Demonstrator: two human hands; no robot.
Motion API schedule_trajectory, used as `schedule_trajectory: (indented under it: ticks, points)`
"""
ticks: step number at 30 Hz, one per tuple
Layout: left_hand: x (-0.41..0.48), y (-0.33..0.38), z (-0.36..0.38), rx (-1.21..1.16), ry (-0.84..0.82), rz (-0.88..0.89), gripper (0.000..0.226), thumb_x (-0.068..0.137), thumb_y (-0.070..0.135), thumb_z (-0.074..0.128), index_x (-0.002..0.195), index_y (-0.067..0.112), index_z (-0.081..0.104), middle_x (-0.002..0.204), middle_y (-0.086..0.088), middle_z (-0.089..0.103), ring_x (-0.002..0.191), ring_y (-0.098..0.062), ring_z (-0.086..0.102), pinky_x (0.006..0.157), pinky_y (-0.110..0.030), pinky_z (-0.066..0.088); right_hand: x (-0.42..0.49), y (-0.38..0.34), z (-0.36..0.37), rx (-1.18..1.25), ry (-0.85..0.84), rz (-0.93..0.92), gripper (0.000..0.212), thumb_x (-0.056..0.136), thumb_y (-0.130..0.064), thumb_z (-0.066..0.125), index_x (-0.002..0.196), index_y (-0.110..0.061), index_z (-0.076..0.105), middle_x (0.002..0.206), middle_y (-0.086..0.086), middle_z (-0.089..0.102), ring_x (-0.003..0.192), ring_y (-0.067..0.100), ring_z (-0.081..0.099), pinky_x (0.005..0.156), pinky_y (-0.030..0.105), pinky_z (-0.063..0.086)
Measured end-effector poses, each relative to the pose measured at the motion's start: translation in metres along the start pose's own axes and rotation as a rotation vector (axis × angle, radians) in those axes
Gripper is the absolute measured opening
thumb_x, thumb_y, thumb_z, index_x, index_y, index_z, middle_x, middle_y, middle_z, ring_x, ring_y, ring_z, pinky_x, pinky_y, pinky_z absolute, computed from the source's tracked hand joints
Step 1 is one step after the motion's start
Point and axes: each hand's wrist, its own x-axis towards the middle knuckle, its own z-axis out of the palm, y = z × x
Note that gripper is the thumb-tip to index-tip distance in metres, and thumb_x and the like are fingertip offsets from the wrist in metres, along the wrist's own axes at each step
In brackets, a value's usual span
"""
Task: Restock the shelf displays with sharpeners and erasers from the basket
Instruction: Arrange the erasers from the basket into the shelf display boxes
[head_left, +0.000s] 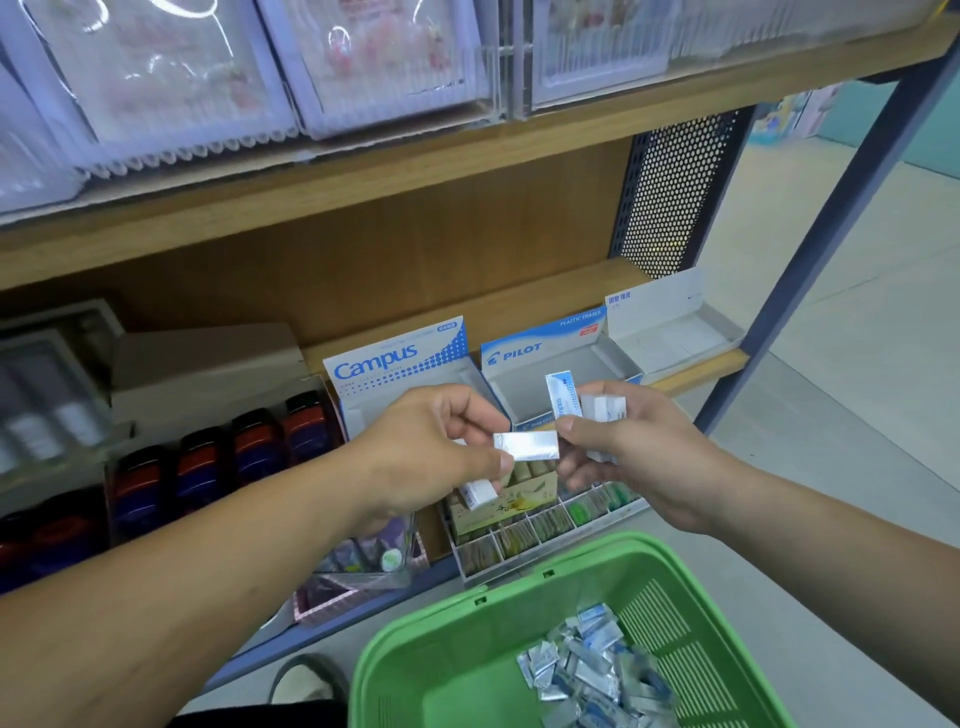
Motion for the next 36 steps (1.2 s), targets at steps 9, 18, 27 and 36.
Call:
schedule_trajectory:
  ticks: [9, 18, 27, 36]
  points:
    - [0.022, 0.026, 0.039, -0.045, 0.114, 0.026, 0.025, 0.081, 0.005, 0.085, 0.096, 0.011, 0.066, 0.084, -0.015, 0.074, 0.073, -0.025, 0.067, 0.068, -0.031, 0.050, 0.004, -0.045, -0.069, -0.255, 0.137, 0.054, 0.009, 0.093, 0.000, 0.066, 0.088, -0.005, 0.061, 0.068, 0.010, 0.058, 0.050, 0.020, 0.058, 0.047, 0.027, 0.044]
    - [0.125, 0.068, 0.104, 0.079, 0.155, 0.042, 0.023, 0.079, 0.009, 0.087, 0.090, 0.013, 0.067, 0.083, -0.009, 0.075, 0.067, -0.009, 0.061, 0.047, -0.018, 0.047, 0.044, -0.015, -0.159, -0.342, 0.414, -0.039, 0.017, 0.087, -0.009, 0.075, 0.102, -0.004, 0.070, 0.068, 0.010, 0.060, 0.052, 0.022, 0.055, 0.046, 0.028, 0.044]
    - [0.223, 0.080, 0.152, 0.337, 0.156, 0.049, 0.015, 0.081, 0.011, 0.085, 0.087, 0.014, 0.071, 0.080, -0.005, 0.070, 0.061, -0.014, 0.060, 0.051, -0.019, 0.044, 0.074, 0.018, -0.192, -0.066, 0.446, -0.055, 0.012, 0.091, -0.006, 0.071, 0.101, -0.012, 0.069, 0.067, 0.006, 0.061, 0.055, 0.020, 0.053, 0.050, 0.031, 0.043]
    - [0.231, 0.070, 0.148, 0.486, 0.012, 0.005, 0.004, 0.087, 0.015, 0.077, 0.089, 0.017, 0.080, 0.081, 0.006, 0.073, 0.074, -0.010, 0.065, 0.060, -0.020, 0.051, 0.091, 0.015, -0.181, 0.012, 0.393, -0.071, 0.013, 0.091, -0.007, 0.072, 0.103, -0.010, 0.069, 0.075, 0.008, 0.062, 0.054, 0.018, 0.052, 0.051, 0.032, 0.044]
